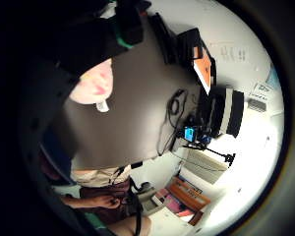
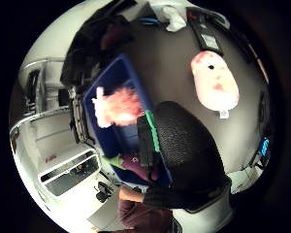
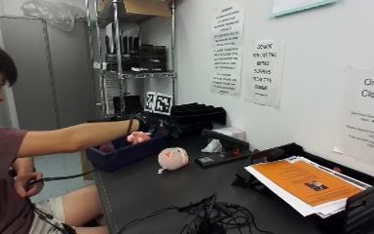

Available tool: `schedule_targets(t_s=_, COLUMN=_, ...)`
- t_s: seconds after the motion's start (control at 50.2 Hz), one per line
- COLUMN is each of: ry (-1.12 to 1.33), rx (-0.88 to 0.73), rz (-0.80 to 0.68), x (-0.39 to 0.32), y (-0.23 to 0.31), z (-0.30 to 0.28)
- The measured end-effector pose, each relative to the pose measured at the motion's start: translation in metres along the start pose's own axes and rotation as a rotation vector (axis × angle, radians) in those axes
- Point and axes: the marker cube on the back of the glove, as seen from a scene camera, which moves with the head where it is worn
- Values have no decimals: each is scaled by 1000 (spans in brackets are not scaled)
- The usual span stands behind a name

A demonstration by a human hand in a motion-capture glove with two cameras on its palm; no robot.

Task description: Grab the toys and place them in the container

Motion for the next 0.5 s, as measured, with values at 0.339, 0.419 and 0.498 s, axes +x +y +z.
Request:
schedule_targets(t_s=0.339, ry=-46, rx=87, rz=90, x=3, y=-77, z=123)
schedule_targets(t_s=0.419, ry=-43, rx=178, rz=83, x=9, y=-80, z=122)
schedule_targets(t_s=0.498, ry=-82, rx=232, rz=77, x=21, y=-79, z=117)
